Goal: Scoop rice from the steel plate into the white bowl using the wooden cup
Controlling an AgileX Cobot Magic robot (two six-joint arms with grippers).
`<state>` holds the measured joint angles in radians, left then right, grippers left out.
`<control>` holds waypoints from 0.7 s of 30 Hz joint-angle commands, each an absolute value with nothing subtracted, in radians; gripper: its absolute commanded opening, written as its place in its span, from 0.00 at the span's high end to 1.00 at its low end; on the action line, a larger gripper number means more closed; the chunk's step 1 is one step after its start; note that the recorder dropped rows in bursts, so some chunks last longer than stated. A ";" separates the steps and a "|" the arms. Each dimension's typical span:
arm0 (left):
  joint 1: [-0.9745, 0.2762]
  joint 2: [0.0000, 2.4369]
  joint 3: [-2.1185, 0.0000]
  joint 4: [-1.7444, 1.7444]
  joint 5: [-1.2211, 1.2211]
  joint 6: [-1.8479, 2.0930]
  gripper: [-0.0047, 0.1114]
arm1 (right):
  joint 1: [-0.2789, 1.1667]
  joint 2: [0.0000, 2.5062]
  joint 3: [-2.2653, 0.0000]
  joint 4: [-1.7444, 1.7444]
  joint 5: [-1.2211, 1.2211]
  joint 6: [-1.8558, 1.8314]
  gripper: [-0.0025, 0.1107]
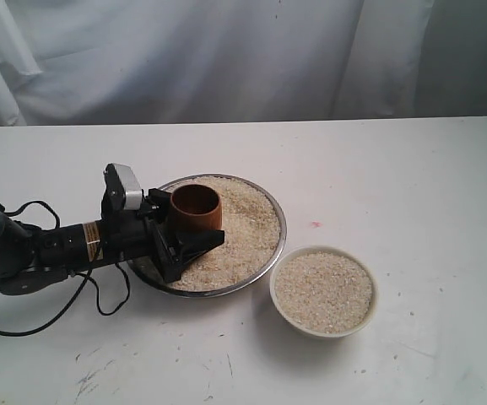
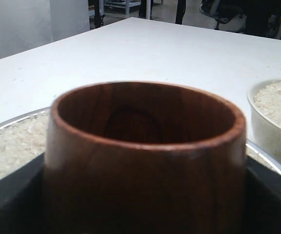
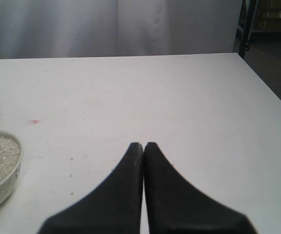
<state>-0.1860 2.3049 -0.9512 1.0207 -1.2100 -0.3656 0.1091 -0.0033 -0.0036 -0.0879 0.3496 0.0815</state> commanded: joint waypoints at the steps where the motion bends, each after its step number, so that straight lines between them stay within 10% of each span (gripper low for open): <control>1: -0.191 2.308 -0.960 1.007 -1.221 -0.369 0.72 | 0.110 0.000 0.000 -0.087 0.346 0.082 0.98; 4: -0.191 2.308 -0.960 1.007 -1.221 -0.359 0.96 | 0.110 0.000 0.000 -0.087 0.346 0.082 0.98; 21: -0.183 2.105 -0.960 1.118 -1.015 -0.483 0.96 | 0.110 0.000 0.000 -0.087 0.346 0.082 0.98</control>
<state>-0.1842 2.1570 -0.9573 1.1024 -1.0631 -0.4198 0.1091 -0.0033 -0.0036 -0.0879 0.3496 0.0815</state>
